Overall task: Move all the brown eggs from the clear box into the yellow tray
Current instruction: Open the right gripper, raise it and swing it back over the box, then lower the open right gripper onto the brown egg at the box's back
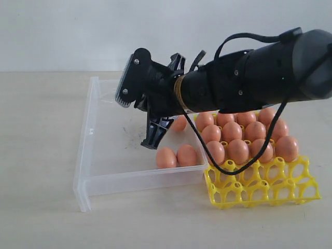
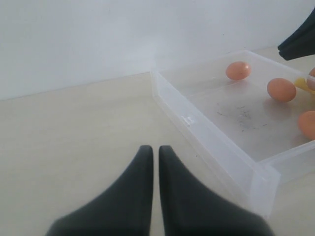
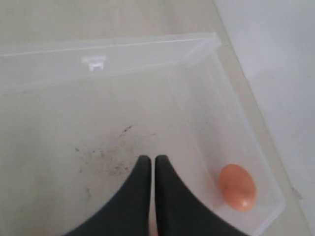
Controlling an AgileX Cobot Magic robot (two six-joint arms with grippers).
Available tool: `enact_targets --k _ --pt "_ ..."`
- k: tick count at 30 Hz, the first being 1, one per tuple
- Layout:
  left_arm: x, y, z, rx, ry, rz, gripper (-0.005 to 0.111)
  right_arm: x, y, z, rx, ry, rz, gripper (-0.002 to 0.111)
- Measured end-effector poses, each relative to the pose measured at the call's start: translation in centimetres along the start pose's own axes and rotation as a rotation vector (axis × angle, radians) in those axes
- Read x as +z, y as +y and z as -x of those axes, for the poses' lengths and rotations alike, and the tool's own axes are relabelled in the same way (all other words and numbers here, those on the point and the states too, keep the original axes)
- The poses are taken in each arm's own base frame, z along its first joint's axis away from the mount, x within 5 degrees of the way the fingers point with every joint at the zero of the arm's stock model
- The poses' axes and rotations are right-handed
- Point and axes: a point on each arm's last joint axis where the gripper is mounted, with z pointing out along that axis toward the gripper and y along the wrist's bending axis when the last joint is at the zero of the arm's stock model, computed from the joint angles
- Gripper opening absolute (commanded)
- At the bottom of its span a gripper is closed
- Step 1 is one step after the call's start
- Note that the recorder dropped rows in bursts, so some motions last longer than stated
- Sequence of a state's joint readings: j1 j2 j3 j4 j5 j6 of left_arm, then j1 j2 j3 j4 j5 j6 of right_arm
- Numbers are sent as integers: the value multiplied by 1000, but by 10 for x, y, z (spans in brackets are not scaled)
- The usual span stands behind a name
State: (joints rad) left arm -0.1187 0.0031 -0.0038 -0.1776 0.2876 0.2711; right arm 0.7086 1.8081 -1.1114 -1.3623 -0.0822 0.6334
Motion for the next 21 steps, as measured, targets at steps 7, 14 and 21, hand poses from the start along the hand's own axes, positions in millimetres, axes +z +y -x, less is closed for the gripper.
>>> enact_targets --k 7,14,21 --pt "0 0 0 0 0 0 4 0 -42 13 362 91 -231 0" --pt "0 0 0 0 0 0 4 19 -60 20 699 360 -188 5" --pt "0 0 0 0 0 0 4 61 -56 -16 922 732 108 60"
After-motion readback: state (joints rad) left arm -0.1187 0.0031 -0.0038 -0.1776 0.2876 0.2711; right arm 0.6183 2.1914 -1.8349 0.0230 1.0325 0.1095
